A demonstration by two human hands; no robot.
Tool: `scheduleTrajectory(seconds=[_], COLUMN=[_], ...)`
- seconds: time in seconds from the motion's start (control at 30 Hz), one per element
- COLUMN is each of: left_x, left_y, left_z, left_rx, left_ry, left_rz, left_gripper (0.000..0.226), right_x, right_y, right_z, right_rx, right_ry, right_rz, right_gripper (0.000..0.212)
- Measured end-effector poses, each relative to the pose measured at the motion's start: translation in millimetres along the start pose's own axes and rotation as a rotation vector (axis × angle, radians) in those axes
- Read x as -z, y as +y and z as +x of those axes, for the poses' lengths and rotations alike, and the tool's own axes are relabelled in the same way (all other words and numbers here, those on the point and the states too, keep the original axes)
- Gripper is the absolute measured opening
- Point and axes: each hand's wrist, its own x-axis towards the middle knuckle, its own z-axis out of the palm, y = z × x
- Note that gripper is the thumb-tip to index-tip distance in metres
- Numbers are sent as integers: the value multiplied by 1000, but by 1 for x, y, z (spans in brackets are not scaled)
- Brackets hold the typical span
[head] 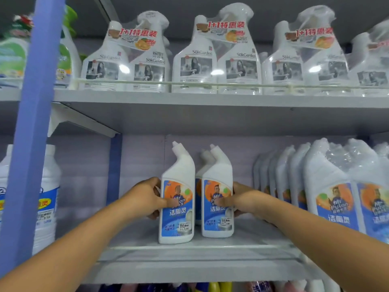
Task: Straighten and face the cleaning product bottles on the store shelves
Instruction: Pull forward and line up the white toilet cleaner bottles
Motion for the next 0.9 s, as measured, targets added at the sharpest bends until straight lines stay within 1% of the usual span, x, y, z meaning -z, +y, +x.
scheduleTrajectory(seconds=[0.17, 0.33, 0.4, 0.47, 0.6, 0.9], left_x=[-9, -16, -19, -19, -18, -15], left_y=[6, 8, 7, 6, 3, -4], left_z=[8, 15, 17, 21, 27, 31], left_rx=[6, 15, 19, 24, 34, 18], left_ry=[23, 18, 22, 19, 6, -24], left_rz=[32, 76, 97, 98, 63, -42], left_gripper=[46, 43, 43, 43, 43, 42], right_x=[2, 1, 1, 0, -3, -5], right_y=[0, 2, 4, 8, 17, 25], right_z=[18, 31, 34, 36, 40, 44], right_rx=[-7, -13, -29, -41, -50, -63], right_ry=[-30, -43, -74, -105, -103, -87], right_rz=[-179, -256, -302, -350, -307, -293], right_gripper=[25, 28, 31, 29, 19, 23])
